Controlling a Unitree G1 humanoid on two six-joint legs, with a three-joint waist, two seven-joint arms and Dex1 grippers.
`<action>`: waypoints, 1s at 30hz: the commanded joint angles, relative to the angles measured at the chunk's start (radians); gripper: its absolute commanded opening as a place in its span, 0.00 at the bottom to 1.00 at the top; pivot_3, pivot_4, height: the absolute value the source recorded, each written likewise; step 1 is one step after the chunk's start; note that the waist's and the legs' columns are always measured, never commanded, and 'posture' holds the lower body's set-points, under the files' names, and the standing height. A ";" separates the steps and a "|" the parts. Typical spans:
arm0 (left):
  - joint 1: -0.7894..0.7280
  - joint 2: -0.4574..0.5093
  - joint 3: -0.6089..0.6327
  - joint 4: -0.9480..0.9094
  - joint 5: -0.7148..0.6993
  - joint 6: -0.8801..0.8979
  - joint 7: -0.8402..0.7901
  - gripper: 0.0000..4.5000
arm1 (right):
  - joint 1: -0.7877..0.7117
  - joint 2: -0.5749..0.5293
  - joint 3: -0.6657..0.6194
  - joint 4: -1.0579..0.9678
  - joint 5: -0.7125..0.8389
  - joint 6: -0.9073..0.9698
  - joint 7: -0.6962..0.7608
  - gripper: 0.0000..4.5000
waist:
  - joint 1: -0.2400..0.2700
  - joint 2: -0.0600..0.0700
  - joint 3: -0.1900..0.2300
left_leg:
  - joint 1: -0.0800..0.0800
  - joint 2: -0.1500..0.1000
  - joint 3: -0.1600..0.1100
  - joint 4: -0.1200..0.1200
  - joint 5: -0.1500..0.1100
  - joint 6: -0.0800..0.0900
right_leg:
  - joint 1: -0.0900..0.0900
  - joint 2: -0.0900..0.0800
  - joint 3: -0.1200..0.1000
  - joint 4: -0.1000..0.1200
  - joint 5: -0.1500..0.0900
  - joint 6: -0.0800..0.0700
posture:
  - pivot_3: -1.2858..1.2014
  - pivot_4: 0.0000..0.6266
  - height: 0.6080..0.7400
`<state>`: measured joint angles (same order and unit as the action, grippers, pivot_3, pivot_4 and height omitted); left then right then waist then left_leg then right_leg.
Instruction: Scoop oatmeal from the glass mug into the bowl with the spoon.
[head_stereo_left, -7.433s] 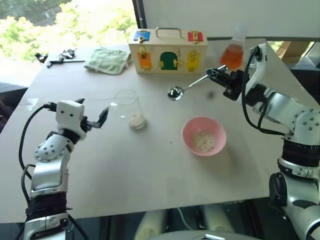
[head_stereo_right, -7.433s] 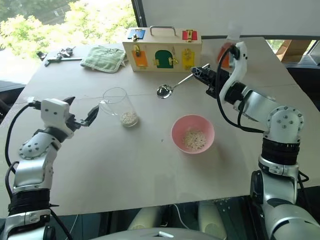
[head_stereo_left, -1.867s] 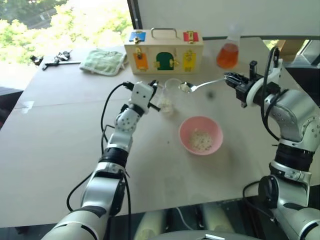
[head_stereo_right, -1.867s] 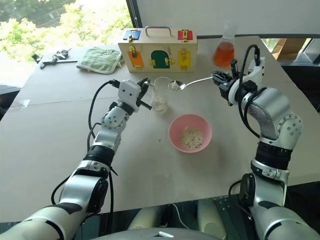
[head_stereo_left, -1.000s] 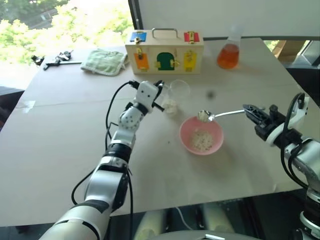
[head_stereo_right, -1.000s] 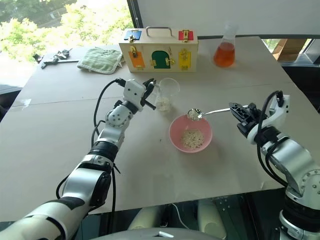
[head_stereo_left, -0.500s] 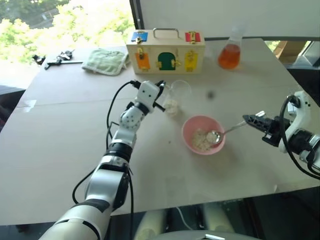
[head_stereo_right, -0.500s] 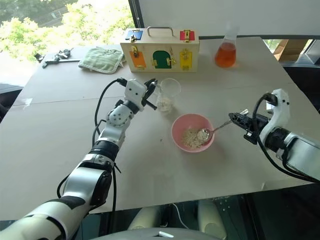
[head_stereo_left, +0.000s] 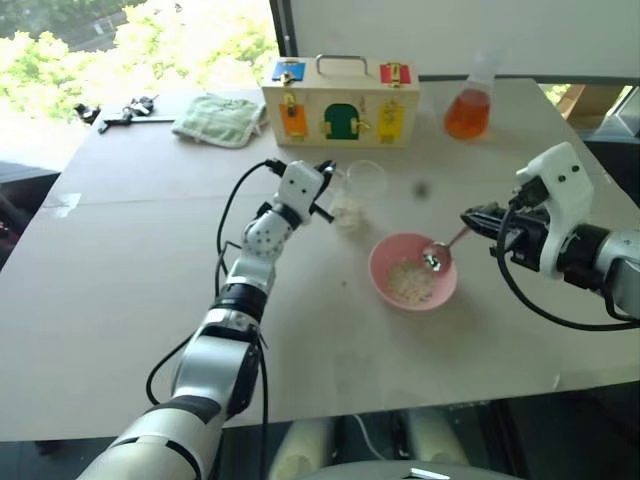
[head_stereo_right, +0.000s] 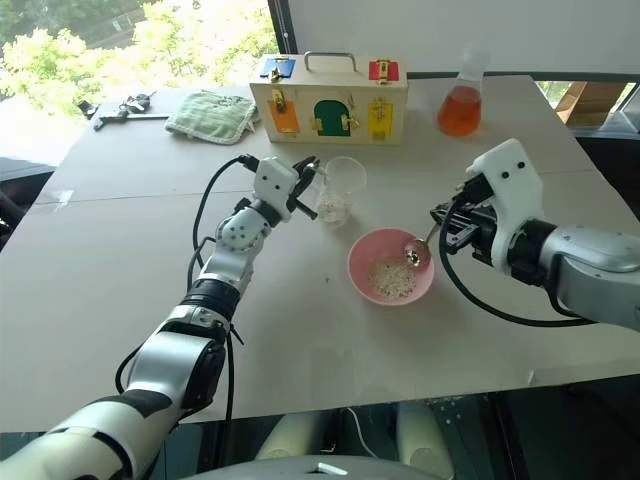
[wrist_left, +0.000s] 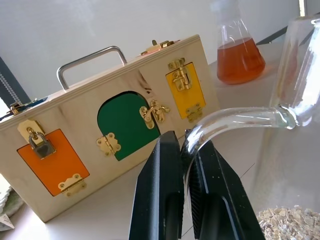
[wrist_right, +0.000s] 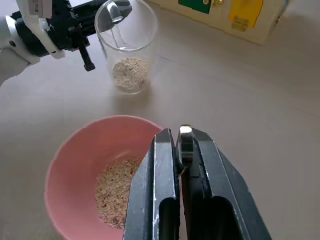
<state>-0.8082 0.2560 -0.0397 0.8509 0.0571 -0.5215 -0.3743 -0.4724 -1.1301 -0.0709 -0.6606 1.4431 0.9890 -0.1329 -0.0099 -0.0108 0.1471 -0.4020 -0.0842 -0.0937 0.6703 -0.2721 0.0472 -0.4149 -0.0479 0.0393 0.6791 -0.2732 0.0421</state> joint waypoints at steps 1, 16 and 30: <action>-0.017 0.007 0.009 -0.015 -0.001 -0.025 0.007 0.00 | -0.087 -0.018 0.018 -0.042 -0.077 0.024 0.060 0.00 | 0.001 0.000 0.000 | 0.000 0.000 0.000 0.000 0.000 0.000 | 0.000 0.000 0.000 0.000 0.000 0.000 | 0.52 0.24 1.00; -0.005 0.003 0.007 -0.017 0.001 -0.031 0.021 0.00 | 0.130 0.151 -0.183 0.143 0.386 -0.125 -0.143 0.00 | 0.009 -0.007 0.001 | -0.001 0.000 -0.001 0.001 0.000 0.000 | 0.000 0.000 -0.001 0.000 0.000 0.000 | 0.52 0.24 1.00; 0.011 0.000 -0.003 -0.037 0.003 -0.031 0.016 0.00 | -0.003 0.510 -0.315 0.293 0.529 -0.279 -0.423 0.00 | -0.006 -0.006 0.000 | 0.001 0.000 0.001 0.002 0.000 0.000 | 0.000 0.000 0.002 0.003 0.001 0.001 | 0.52 0.24 1.00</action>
<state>-0.7997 0.2603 -0.0397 0.8514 0.0575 -0.5313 -0.3599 -0.4140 -0.6383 -0.3523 -0.3599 1.9369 0.7394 -0.5111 -0.0156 -0.0171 0.1469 -0.4009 -0.0843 -0.0922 0.6719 -0.2722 0.0474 -0.4148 -0.0474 0.0414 0.6821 -0.2726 0.0431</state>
